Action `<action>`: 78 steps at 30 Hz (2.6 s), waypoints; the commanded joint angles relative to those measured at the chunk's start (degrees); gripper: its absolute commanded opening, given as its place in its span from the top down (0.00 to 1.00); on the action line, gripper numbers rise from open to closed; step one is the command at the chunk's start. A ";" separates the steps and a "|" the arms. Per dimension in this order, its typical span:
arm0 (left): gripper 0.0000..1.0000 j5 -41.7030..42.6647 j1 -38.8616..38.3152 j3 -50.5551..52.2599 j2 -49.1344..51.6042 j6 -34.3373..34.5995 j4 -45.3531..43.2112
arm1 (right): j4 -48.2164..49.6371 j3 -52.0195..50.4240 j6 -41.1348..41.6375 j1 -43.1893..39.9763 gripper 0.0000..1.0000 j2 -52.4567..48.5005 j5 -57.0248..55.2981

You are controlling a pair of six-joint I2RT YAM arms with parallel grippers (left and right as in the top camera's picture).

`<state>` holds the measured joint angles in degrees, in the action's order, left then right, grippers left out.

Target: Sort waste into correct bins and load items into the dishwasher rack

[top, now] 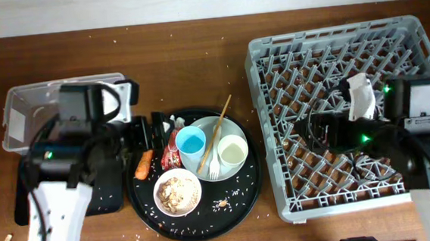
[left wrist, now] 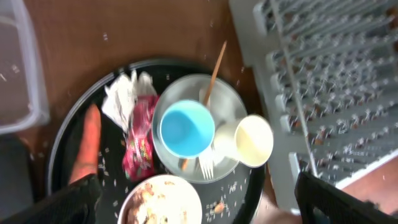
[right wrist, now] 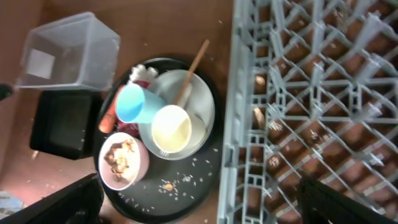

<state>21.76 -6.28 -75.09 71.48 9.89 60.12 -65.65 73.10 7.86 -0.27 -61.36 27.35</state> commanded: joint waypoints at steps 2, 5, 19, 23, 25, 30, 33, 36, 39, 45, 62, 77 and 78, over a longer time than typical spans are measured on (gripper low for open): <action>0.24 -18.62 -13.35 -0.92 13.27 -0.26 2.91 | -4.52 1.11 6.16 0.26 0.01 1.27 -9.42; 0.38 -23.06 -15.67 -0.92 25.44 3.50 -2.60 | -6.69 1.11 6.16 0.26 0.01 1.27 -9.40; 1.00 32.44 -3.96 -17.33 20.35 -9.27 -0.44 | -1.46 1.11 -5.11 0.28 0.06 2.27 13.35; 1.00 57.22 -5.22 -17.33 20.41 -13.68 -1.40 | 14.78 1.11 -5.14 0.33 0.16 0.76 40.41; 1.00 62.97 -7.10 -17.33 20.41 -13.70 -2.08 | 18.43 1.11 -5.11 0.35 0.16 0.72 45.72; 1.00 65.09 -10.62 -17.33 20.41 -13.68 -2.67 | 23.74 1.11 -4.00 6.49 0.15 -1.05 42.56; 1.00 65.07 -10.86 -17.33 20.41 -13.70 -2.69 | 29.16 1.11 -3.98 12.96 0.16 -2.62 42.42; 1.00 65.07 -10.86 -17.33 20.41 -13.70 -2.69 | 31.63 1.11 -1.33 13.40 0.42 -2.67 41.99; 1.00 65.02 -10.86 -17.33 20.41 -13.70 -3.10 | 31.69 1.11 0.59 13.40 0.48 -2.64 40.94; 0.01 56.17 -9.18 -17.33 20.41 -13.64 -3.13 | 27.63 1.11 5.31 4.76 0.50 2.45 34.27; 0.01 51.69 -3.78 -17.33 20.41 -12.96 -2.19 | -8.68 1.07 5.97 -33.64 0.43 -25.77 -20.28; 0.08 -18.21 -23.37 -14.03 21.24 -5.25 3.02 | -10.60 8.72 -2.97 -30.05 0.05 -1.64 3.58; 0.24 -24.20 -26.45 -12.11 22.29 -2.16 2.69 | -10.91 8.72 -2.97 -30.05 0.05 0.50 3.56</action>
<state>22.46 -24.73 -91.11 92.14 1.23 63.11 -76.25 81.47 6.90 -30.37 -64.60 25.85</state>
